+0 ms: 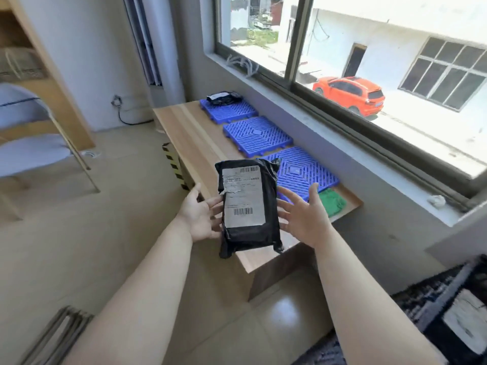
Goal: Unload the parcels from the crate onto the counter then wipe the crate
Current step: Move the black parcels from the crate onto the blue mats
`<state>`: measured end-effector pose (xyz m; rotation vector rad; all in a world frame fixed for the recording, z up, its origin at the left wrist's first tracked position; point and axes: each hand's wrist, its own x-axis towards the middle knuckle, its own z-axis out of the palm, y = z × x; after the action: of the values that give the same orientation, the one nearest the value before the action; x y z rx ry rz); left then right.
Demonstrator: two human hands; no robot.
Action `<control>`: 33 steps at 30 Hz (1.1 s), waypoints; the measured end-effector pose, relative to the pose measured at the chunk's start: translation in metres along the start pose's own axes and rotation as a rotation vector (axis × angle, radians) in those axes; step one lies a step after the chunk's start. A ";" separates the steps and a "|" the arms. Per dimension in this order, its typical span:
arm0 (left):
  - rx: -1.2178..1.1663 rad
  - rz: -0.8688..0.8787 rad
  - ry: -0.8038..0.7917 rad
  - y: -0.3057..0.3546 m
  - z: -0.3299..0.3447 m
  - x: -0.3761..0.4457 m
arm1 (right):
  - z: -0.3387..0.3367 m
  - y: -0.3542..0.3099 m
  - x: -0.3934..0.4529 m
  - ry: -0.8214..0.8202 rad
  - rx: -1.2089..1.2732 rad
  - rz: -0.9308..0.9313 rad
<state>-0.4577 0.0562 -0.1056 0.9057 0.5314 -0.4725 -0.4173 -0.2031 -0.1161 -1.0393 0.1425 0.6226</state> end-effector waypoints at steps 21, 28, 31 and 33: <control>-0.221 0.108 0.253 0.178 -0.260 0.031 | 0.245 0.073 0.284 -0.222 -0.250 0.262; -0.231 0.183 0.291 0.287 -0.277 0.084 | 0.292 0.022 0.415 -0.315 -0.212 0.291; -0.228 0.204 0.293 0.332 -0.280 0.108 | 0.312 -0.001 0.467 -0.327 -0.226 0.284; -0.222 0.217 0.318 0.355 -0.285 0.128 | 0.321 -0.010 0.497 -0.321 -0.220 0.292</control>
<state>-0.2150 0.4622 -0.1129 0.8168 0.7490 -0.0684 -0.0609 0.2689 -0.1399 -1.1246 -0.0597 1.0804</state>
